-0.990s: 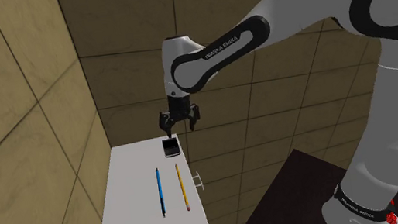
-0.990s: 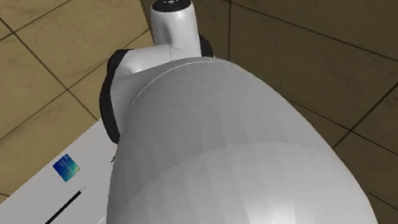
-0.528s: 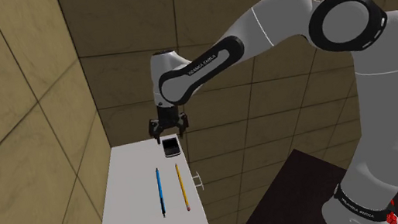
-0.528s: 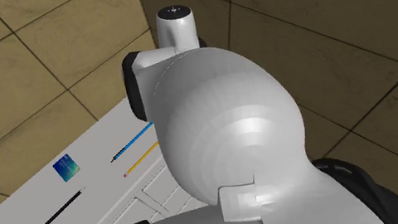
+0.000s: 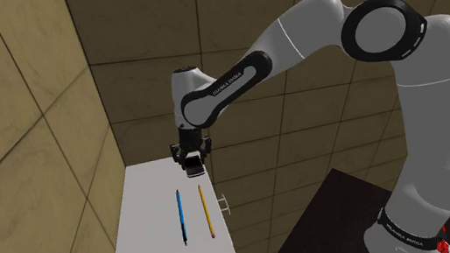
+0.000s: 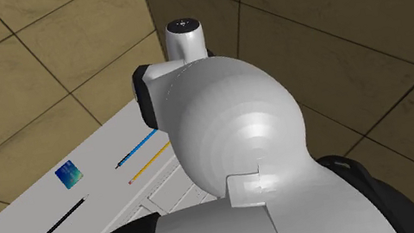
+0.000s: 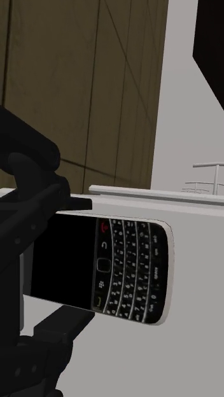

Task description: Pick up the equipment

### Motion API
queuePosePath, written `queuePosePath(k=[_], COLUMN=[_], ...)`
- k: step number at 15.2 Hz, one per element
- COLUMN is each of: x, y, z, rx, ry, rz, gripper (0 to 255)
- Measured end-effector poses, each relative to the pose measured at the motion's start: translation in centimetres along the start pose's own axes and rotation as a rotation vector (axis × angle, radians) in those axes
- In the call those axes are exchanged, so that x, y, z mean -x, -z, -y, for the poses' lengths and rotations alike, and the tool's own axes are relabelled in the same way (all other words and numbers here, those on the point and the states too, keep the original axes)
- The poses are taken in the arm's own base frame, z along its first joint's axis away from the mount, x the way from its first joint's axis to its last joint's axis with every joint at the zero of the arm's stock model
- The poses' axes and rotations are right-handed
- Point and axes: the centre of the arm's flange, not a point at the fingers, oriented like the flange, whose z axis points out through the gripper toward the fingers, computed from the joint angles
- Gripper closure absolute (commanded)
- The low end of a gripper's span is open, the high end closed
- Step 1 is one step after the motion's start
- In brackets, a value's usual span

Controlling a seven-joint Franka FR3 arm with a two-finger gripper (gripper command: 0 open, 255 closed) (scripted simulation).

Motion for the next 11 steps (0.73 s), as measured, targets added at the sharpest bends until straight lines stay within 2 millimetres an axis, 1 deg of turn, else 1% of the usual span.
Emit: queuePosePath(k=[9, 11], x=[-0.01, -0.06], y=[-0.04, 0.53], z=[0.01, 0.07], rx=[0.000, 0.001], ry=[0.000, 0.000], rz=[0.000, 0.001], gripper=[255, 255])
